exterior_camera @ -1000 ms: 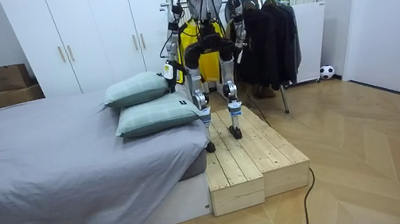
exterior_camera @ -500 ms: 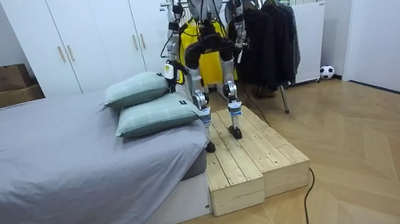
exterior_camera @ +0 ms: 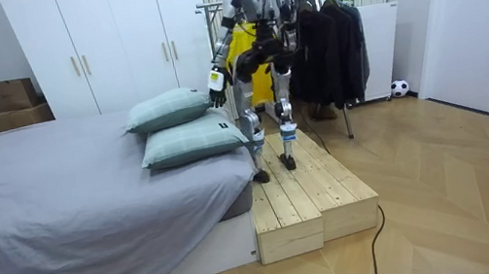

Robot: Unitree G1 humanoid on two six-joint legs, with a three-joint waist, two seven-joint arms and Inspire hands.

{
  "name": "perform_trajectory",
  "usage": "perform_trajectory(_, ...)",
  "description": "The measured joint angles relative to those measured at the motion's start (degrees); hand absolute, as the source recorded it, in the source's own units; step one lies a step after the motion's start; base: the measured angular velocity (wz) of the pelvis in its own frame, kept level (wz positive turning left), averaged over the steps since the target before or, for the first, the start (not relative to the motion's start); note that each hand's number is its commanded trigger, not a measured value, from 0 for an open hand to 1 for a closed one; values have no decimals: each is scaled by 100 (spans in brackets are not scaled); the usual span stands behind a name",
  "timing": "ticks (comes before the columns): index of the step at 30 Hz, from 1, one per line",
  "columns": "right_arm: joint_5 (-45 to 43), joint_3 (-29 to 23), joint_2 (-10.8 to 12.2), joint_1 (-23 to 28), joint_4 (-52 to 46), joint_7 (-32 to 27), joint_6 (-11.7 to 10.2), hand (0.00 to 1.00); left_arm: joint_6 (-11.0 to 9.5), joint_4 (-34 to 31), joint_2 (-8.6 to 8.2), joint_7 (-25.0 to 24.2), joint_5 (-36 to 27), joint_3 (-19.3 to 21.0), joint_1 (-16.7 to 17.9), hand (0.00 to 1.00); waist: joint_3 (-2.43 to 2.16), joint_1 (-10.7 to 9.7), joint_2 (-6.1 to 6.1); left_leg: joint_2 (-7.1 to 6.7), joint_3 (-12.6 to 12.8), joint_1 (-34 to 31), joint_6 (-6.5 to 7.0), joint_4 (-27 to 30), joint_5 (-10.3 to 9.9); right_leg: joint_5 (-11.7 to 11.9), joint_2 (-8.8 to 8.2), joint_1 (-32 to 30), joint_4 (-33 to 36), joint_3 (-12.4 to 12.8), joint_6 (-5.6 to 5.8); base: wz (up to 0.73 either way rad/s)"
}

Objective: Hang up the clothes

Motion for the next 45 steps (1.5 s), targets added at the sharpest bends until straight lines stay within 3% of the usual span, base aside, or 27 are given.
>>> perform_trajectory(1, 10, -2, -35, 23, 5, -83, 53, 0, 4, 1, 2, -69, 10, 0, 30, 0, -10, -5, 56, 113, 326, 73, 76, 371, -222, -74, -25, 193, 0, -430, 4, 184)
perform_trajectory(2, 22, -5, -49, 27, 2, -133, 87, 0, 4, 1, 2, -76, 31, 4, 37, 0, -10, -1, 72, 160, 463, 131, 104, 529, -321, -119, -46, 292, 5, -641, 4, 190)
perform_trajectory(3, 38, -88, -43, 57, -21, -230, 133, 0, 4, 2, 5, -76, 134, 9, 43, 0, -13, -24, 72, 224, 735, 268, 169, 769, -465, -202, -94, 449, 29, -1085, 38, 192)
perform_trajectory(4, 38, -227, -37, 109, -77, -291, 191, 0, 3, 1, 1, -81, 232, 7, 42, 0, -18, -35, 68, 218, 871, 441, 164, 834, -572, -244, -133, 564, 31, -1483, 75, 188)
perform_trajectory(5, 50, -258, -47, 105, -88, -308, 220, 0, 3, 2, -4, -82, 264, 5, 10, 0, -19, -30, 66, 204, 897, 538, 143, 804, -629, -255, -140, 602, 31, -1644, 85, 172)
perform_trajectory(7, 175, -290, -42, 58, -95, -340, 300, 0, 39, 65, -22, -79, 317, 3, 82, 0, -22, -12, 30, 60, 981, 900, 6, 216, -727, -288, -149, 680, 61, -2106, 125, 134)
perform_trajectory(10, 285, -340, -37, -48, -125, -367, 340, 0, 78, 66, -41, -74, 318, 14, 175, 0, -36, -19, -14, -55, 1229, 1067, -31, -341, -734, -329, -260, 779, 219, -2586, 163, 86)
perform_trajectory(12, 340, -383, -17, -36, -161, -381, 342, 0, 76, 59, -41, -58, 340, 48, 151, 0, -53, -26, -50, -105, 1145, 1048, -55, -455, -716, -334, -364, 816, 335, -2704, 173, 44)
perform_trajectory(14, 364, -384, 30, -33, -220, -396, 341, 0, 69, 57, -41, -13, 311, 96, 132, 0, -96, -53, -99, -135, 1047, 1063, 11, -518, -759, -331, -458, 863, 455, -2748, 189, 26)
perform_trajectory(15, 361, -383, 87, 13, -199, -422, 346, 0, 66, 57, -26, 32, 308, 121, 105, 0, -145, -63, -155, -148, 1019, 1072, 30, -508, -756, -314, -500, 875, 536, -2636, 210, 33)
perform_trajectory(16, 339, -383, 133, 74, -199, -445, 344, 0, 67, 58, -32, 78, 311, 121, 60, 0, -164, -107, -219, -187, 908, 1068, 67, -481, -755, -300, -543, 894, 591, -2394, 225, 55)
perform_trajectory(19, 302, -381, 189, 340, -201, -464, 342, 0, 27, 47, -26, 116, 305, 170, -7, 0, -177, -227, -293, -264, 529, 1071, 174, -462, -734, -172, -538, 983, 617, -1706, 428, 61)
perform_trajectory(22, 283, -387, 199, 452, -204, -487, 343, 0, 10, 43, -117, 125, 305, 170, -55, 0, -147, -203, -341, -351, 359, 1060, 274, -440, -764, -84, -542, 986, 619, -1119, 575, 36)
perform_trajectory(26, 282, -385, 199, 460, -207, -564, 341, 0, -3, 57, -149, 115, 176, 173, 43, 0, -120, -184, -339, -459, 108, 1064, 390, -380, -833, 2, -544, 1070, 642, -830, 697, 30)
perform_trajectory(29, 281, -384, 209, 474, -195, -660, 342, 0, -12, 163, -149, 110, 175, 198, 79, 0, -105, -174, -350, -608, -228, 1079, 501, -364, -857, 59, -615, 1085, 850, -258, 770, 60)
perform_trajectory(31, 194, -400, 218, 510, -197, -706, 349, 0, -25, 385, -133, 98, 153, 245, 44, 0, -98, -189, -346, -727, -646, 1083, 597, -343, -876, 140, -617, 1091, 1046, 295, 785, 87)
perform_trajectory(32, 152, -406, 227, 526, -193, -717, 352, 0, -31, 423, -115, 94, 127, 244, 46, 0, -90, -192, -336, -738, -767, 1096, 618, -329, -885, 169, -572, 1071, 1075, 497, 770, 93)
perform_trajectory(34, 82, -406, 281, 575, -198, -749, 354, 0, -30, 476, -31, 129, 122, 245, 126, 0, -83, -191, -339, -757, -1182, 1177, 652, -350, -896, 150, -295, 1051, 926, 1337, 742, 87)
perform_trajectory(35, 87, -405, 299, 577, -198, -782, 354, 0, -29, 493, -22, 148, 125, 241, 165, 0, -86, -188, -312, -758, -1285, 1186, 657, -356, -893, 116, -216, 1033, 838, 1454, 737, 85)
perform_trajectory(37, 98, -398, 353, 623, -197, -899, 358, 0, -13, 518, -2, 223, 124, 228, 271, 0, -48, -201, -337, -759, -1663, 1207, 642, -371, -880, -1, 124, 847, 208, 1833, 675, 91)
perform_trajectory(38, 90, -385, 368, 637, -197, -912, 357, 0, -9, 514, 7, 224, 156, 221, 293, 0, -34, -199, -361, -763, -1738, 1202, 635, -370, -877, 42, 213, 784, -46, 1948, 646, 88)
perform_trajectory(39, 92, -380, 409, 640, -196, -948, 352, 0, 4, 513, 40, 222, 242, 190, 298, 0, 12, -187, -469, -842, -1870, 1193, 607, -370, -882, 508, 318, 672, -550, 2148, 641, 96)
perform_trajectory(40, 88, -404, 418, 699, -179, -966, 318, 0, 32, 545, -1, 236, 344, 186, 300, 0, 6, -239, -451, -821, -2080, 1200, 559, -360, -893, 665, 390, 702, -505, 2207, 665, 85)
perform_trajectory(41, 76, -407, 417, 707, -180, -960, 309, 0, 32, 531, -19, 235, 390, 197, 312, 0, -49, -208, -395, -817, -2123, 1205, 544, -397, -896, 661, 415, 752, -525, 2225, 667, 57)
perform_trajectory(42, 18, -403, 423, 654, -167, -950, 306, 0, 33, 526, -37, 235, 464, 239, 294, 0, -25, -157, -408, -826, -2155, 1203, 508, -416, -910, 633, 463, 804, -616, 2212, 648, 14)
perform_trajectory(45, -51, -378, 421, 577, -166, -962, 190, 0, 38, 524, -68, 234, 628, 295, 158, 0, -24, -181, -359, -792, -2258, 1220, 449, -501, -880, 611, 512, 882, -720, 2214, 623, 16)
